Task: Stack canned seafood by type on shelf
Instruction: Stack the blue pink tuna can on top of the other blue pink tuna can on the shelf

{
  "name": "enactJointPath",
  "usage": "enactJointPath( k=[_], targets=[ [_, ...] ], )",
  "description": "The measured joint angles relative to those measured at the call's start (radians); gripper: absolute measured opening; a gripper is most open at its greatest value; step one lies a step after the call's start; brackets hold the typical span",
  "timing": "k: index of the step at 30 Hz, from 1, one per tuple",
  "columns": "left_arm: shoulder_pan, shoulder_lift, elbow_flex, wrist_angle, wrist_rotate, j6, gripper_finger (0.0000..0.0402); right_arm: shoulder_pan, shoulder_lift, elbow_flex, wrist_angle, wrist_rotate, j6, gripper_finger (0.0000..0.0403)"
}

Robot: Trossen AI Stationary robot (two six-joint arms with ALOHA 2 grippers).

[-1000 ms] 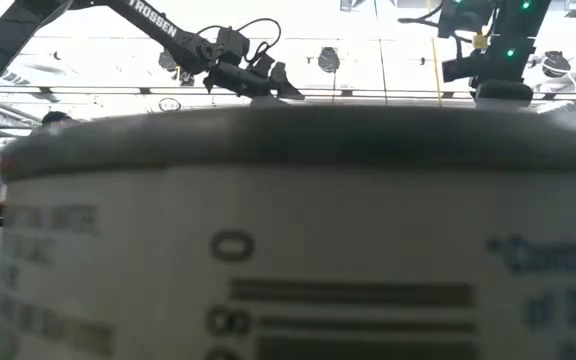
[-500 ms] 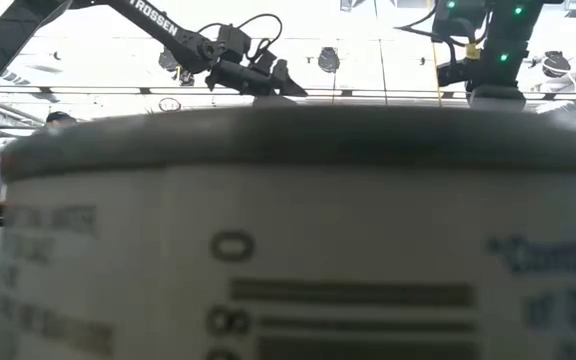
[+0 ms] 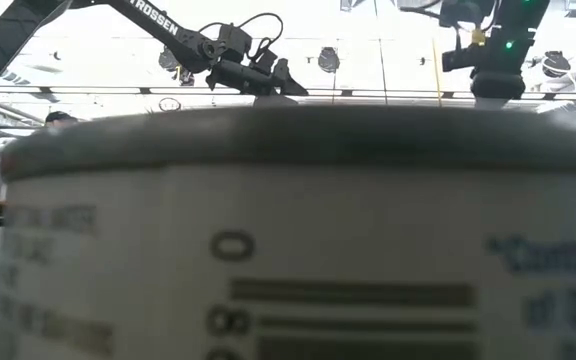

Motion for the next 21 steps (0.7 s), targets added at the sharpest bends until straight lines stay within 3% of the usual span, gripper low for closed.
enactJointPath(
  k=[12,21],
  targets=[
    [-0.011,0.000,0.000,0.000,0.000,0.000,0.0306,-0.028,0.004,0.029,0.016,0.058,-0.028,0.0000],
    [-0.013,0.000,0.000,0.003,0.000,0.000,0.0306,-0.100,0.045,0.030,0.130,0.078,-0.136,0.0000]
  ],
)
